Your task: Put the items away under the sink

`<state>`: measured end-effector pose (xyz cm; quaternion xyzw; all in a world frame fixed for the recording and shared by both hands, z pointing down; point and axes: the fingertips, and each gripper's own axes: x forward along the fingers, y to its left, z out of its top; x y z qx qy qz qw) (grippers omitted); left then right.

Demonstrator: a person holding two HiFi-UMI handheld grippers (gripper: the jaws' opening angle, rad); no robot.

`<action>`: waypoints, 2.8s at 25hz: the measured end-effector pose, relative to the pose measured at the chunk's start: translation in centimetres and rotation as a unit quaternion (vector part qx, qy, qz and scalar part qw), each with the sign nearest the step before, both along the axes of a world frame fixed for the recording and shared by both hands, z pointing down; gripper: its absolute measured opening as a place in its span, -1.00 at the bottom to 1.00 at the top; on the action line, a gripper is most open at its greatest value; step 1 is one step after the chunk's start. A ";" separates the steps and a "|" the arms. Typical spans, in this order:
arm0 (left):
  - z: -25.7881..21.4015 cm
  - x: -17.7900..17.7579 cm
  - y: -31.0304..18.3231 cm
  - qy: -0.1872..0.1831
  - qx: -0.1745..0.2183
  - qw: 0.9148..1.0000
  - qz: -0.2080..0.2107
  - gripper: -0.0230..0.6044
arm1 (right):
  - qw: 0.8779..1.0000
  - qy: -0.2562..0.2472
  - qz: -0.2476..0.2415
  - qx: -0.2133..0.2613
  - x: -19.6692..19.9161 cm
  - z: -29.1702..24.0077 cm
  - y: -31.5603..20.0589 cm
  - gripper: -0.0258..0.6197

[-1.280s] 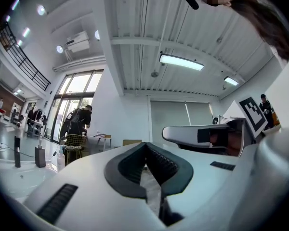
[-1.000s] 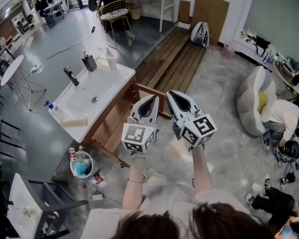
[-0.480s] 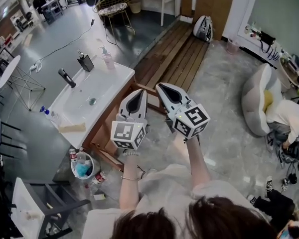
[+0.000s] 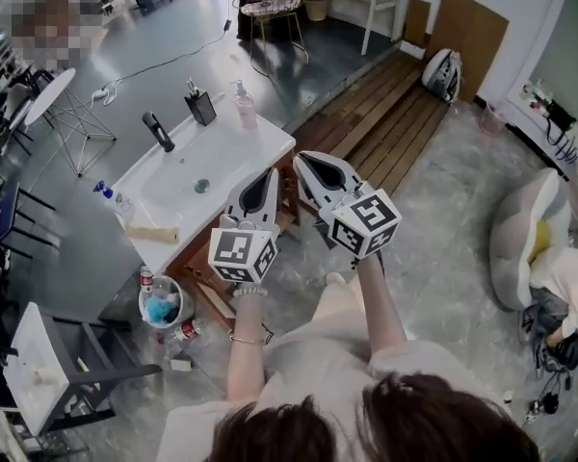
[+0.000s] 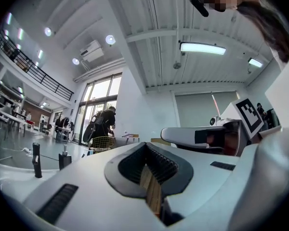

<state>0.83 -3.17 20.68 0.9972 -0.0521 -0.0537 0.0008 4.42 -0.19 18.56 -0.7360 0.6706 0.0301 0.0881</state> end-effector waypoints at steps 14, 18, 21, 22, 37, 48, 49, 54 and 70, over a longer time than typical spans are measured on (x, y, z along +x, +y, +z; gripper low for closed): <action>1.6 7.6 -8.6 -0.014 -0.018 0.993 -0.119 -0.93 | 0.994 -0.006 -0.106 -0.026 9.3 1.3 -10.5 -0.87; 2.0 9.1 -9.8 -0.016 -0.036 0.987 -0.155 -0.93 | 0.989 -0.008 -0.138 -0.048 10.8 2.0 -11.7 -0.87; 2.3 10.1 -10.0 -0.018 -0.046 0.983 -0.175 -0.93 | 0.986 -0.011 -0.155 -0.057 11.9 2.3 -12.1 -0.87; 2.5 10.3 -9.9 -0.021 -0.048 0.982 -0.181 -0.93 | 0.985 -0.014 -0.159 -0.059 12.3 2.5 -12.2 -0.87; 6.2 9.2 -10.9 -0.077 -0.078 0.964 -0.241 -0.93 | 0.975 -0.050 -0.199 -0.089 12.3 6.0 -14.4 -0.87; 7.4 12.4 -14.9 -0.074 -0.090 0.971 -0.208 -0.93 | 0.981 -0.042 -0.156 -0.110 15.9 7.4 -17.9 -0.87; 7.5 12.7 -15.4 -0.077 -0.088 0.972 -0.203 -0.93 | 0.981 -0.043 -0.151 -0.112 16.3 7.5 -18.4 -0.87; 8.5 13.3 -18.9 -0.087 -0.092 0.973 -0.190 -0.93 | 0.981 -0.035 -0.139 -0.133 16.8 8.9 -21.5 -0.87; 13.4 14.6 -25.7 -0.117 -0.131 0.973 -0.150 -0.93 | 0.978 -0.032 -0.114 -0.174 18.1 13.9 -28.3 -0.86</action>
